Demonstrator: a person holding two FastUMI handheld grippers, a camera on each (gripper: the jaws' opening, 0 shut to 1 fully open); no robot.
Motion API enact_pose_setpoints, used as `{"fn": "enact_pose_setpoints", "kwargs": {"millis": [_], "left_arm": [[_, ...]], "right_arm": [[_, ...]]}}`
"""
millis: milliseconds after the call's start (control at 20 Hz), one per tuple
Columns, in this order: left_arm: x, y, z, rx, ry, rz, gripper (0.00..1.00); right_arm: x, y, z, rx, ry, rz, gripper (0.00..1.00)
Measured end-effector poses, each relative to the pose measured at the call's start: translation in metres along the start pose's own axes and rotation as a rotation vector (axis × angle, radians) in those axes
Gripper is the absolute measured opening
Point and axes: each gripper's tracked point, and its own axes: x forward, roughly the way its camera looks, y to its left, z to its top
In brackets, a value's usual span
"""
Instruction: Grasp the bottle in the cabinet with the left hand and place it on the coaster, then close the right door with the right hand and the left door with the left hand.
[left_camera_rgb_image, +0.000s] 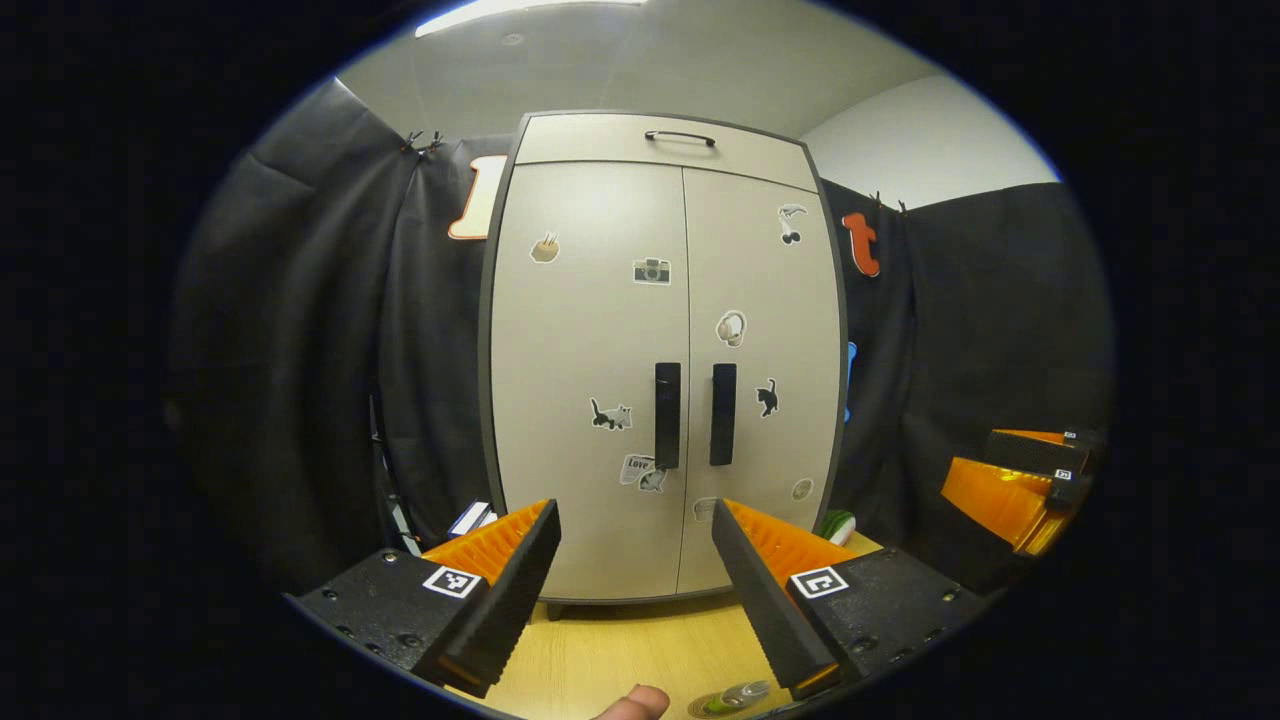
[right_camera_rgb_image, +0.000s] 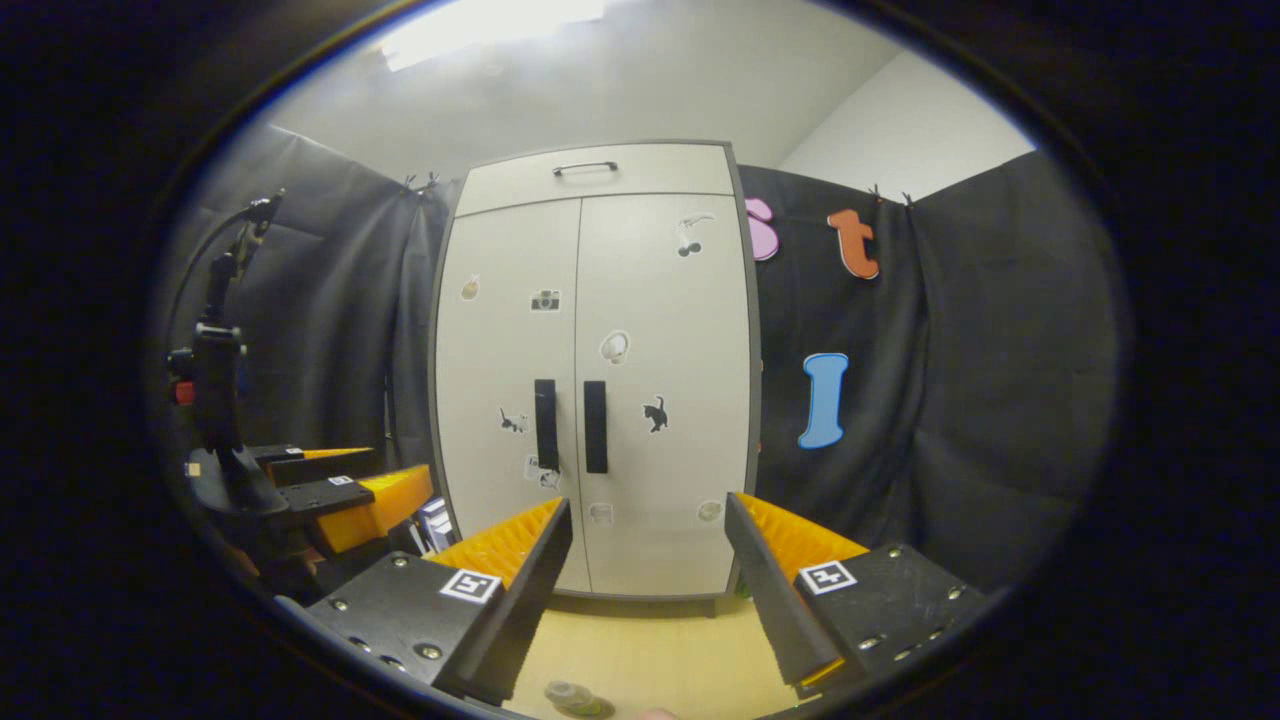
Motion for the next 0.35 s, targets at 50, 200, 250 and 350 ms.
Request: {"fn": "enact_pose_setpoints", "kwargs": {"millis": [50, 200, 250, 350], "left_arm": [[0.0, -0.002, 0.001, -0.01, -0.004, 0.004, 0.97], [-0.001, -0.008, 0.005, -0.025, -0.013, 0.019, 0.96], [-0.002, -0.009, 0.005, -0.023, -0.015, 0.031, 0.94], [-0.003, -0.015, 0.006, -0.017, -0.016, 0.048, 0.93]], "right_arm": [[0.003, -0.001, 0.0, 0.001, -0.001, 0.006, 0.93], [0.006, -0.009, 0.001, -0.003, -0.011, 0.018, 0.93], [0.006, -0.014, 0.003, -0.01, -0.015, 0.02, 0.87], [0.006, -0.021, 0.005, -0.016, -0.026, 0.031, 0.87]]}}
